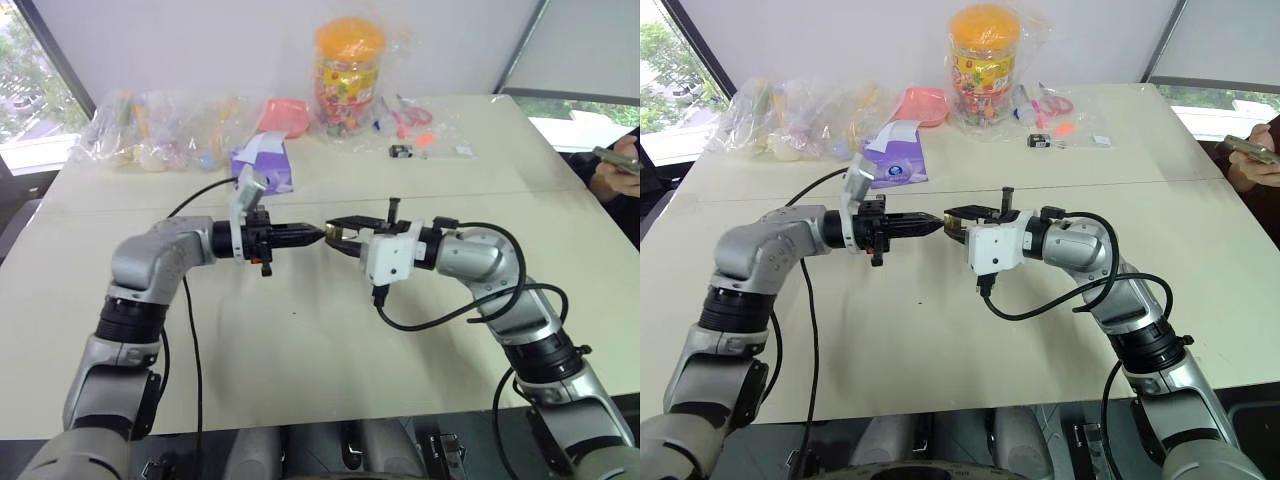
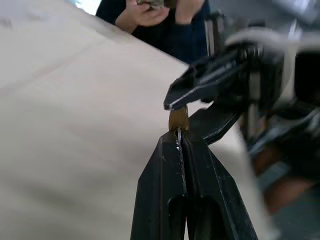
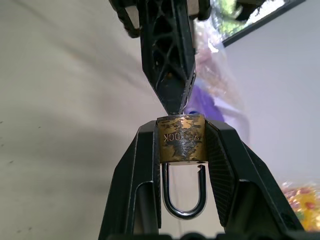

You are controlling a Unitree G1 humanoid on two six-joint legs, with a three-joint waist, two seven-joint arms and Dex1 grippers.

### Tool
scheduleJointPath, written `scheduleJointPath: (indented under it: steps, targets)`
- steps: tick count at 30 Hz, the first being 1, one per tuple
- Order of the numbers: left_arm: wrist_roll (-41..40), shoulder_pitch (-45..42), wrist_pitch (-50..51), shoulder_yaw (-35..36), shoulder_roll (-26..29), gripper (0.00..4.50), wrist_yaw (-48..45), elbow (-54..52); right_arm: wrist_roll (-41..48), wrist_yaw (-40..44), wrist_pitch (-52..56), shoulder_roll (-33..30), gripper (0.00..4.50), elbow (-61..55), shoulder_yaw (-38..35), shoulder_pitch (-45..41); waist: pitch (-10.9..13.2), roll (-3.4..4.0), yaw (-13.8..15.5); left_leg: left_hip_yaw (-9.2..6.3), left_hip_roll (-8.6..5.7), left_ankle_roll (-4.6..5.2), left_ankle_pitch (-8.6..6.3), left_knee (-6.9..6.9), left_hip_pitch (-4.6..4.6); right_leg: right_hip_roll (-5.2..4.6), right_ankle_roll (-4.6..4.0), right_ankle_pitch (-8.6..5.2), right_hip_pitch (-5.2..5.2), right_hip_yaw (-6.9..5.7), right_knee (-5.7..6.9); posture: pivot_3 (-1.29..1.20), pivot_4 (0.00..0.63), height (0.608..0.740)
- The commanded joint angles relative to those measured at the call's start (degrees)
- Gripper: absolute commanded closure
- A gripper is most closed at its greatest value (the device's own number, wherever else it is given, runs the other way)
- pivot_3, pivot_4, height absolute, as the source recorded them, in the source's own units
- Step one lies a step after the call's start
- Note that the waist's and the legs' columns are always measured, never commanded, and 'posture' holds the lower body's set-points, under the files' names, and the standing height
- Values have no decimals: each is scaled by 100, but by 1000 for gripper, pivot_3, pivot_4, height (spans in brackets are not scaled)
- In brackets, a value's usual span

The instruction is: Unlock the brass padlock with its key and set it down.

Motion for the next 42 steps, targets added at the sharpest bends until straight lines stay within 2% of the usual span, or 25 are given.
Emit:
scheduleJointPath:
  steps: [1, 4, 11, 21, 22, 23, 31, 32, 40, 42]
  targets:
    - [-627, -160, 709, 324, -85, 4219, 96, -45, 115, -32, -151, 63, 3785, -121, 46, -126, 0, 0, 1, 0, 0, 0, 0, 0, 0, -1, 0, 0, 0, 0, 0, 0, 150, 737]
    - [-769, -128, 930, 413, -63, 3149, 77, -75, 120, -36, -177, 43, 3785, -95, 41, -153, 0, 0, 7, 1, -2, -1, 1, 0, 0, -5, -1, 0, 0, 1, 0, 0, 150, 737]
    - [-614, 2, 616, 195, -31, 39, 5, -432, 126, -29, -190, 5, 3785, -67, 18, -199, 0, 0, 15, 1, -4, -9, 5, 0, 0, -10, -3, 0, 1, 4, -1, 0, 150, 737]
    - [237, 33, -480, -337, -331, 39, 234, -220, 147, -46, -94, 20, 3785, -167, 37, -262, 0, 1, 19, 2, -6, -12, 7, -1, 0, -10, -3, 0, 2, 9, -1, 0, 150, 737]
    - [250, 18, -513, -321, -363, 584, 240, -189, 148, -45, -84, 21, 3785, -182, 36, -262, 0, 1, 15, 2, -6, -12, 7, -1, 0, -10, -3, 0, 2, 8, -1, 0, 150, 737]
    - [255, 1, -528, -304, -387, 800, 244, -163, 150, -44, -80, 17, 3785, -192, 32, -260, 0, 1, 15, 2, -6, -12, 7, -1, 0, -10, -3, 0, 2, 9, -1, 0, 150, 737]
    - [154, -143, -502, -96, -400, 4286, 267, 11, 144, -30, -50, -26, 3785, -244, 31, -206, 0, 0, 17, 2, -6, -11, 6, -1, 0, -10, -3, 1, 2, 7, -1, 0, 150, 737]
    - [148, -141, -502, -89, -398, 4443, 275, 12, 144, -28, -53, -31, 3785, -244, 32, -202, 0, 1, 17, 2, -6, -11, 6, -1, 0, -10, -3, 1, 2, 7, -2, 0, 150, 737]
    - [177, 3, -463, -273, -271, 4443, 145, -188, 158, -13, -44, -33, 3785, -244, 44, -244, 0, 1, 16, 1, -6, -11, 6, -1, 0, -10, -3, 1, 2, 7, -2, 0, 150, 737]
    - [189, 13, -474, -294, -270, 4500, 145, -195, 215, 9, 29, -20, 2758, -255, 30, -262, 0, 1, 17, 1, -6, -11, 6, -1, 0, -10, -3, 1, 2, 7, -1, 0, 150, 737]
